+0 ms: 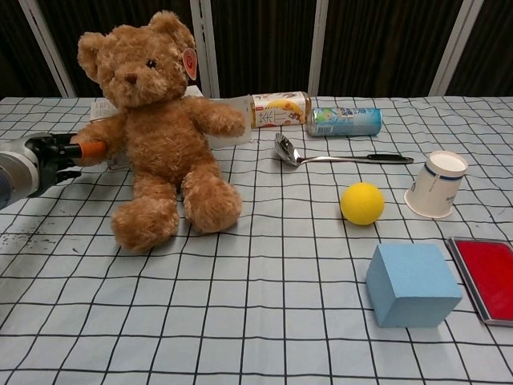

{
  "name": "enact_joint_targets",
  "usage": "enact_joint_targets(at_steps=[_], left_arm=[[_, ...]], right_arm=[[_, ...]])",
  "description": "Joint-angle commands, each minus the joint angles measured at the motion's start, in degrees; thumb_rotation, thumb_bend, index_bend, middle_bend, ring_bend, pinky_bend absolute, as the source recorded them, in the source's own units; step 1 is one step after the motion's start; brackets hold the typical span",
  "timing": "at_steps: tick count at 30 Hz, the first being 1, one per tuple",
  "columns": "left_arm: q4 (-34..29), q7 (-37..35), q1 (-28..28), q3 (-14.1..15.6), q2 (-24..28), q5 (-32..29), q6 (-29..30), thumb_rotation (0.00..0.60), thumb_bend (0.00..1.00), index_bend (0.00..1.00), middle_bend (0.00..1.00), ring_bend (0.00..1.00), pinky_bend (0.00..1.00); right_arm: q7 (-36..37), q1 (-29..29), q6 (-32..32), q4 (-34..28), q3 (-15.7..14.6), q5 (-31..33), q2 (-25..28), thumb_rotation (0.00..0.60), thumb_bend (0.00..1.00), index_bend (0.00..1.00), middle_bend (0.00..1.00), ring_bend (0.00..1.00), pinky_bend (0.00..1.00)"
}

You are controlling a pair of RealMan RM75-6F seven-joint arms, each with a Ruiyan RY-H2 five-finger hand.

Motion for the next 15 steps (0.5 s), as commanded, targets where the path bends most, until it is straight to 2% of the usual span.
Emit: enact_joint_targets(at_steps=[1, 9, 15], left_arm=[[-0.63, 0.2, -0.22, -0.22, -0.05, 0.68, 0.44, 0.6, 0.6, 0.49, 0.51, 0.12, 0.0], [-4.4, 1.65, -0.51, -0.62, 0.1, 2.61, 3.68, 0.6, 0.6, 0.49, 0.51, 0.12, 0.0], [-3.13, 2.15, 0.08, -0.15, -0.18, 1.44, 3.71, 0.6, 0.6, 0.49, 0.51, 0.12, 0.0]], right_arm=[[-0.01, 0.0, 0.04, -0.02, 0.04, 0.06, 0.0, 0.6, 0.22, 0.14, 0.06, 0.12, 0.0], [-0.01, 0.0, -0.01, -0.13, -0.04, -0.03, 0.03, 0.6, 0.22, 0.14, 0.06, 0.12, 0.0], [0.17, -0.12, 0.11, -0.21, -0.12, -0.06, 0.16, 0.6, 0.22, 0.14, 0.06, 0.12, 0.0]])
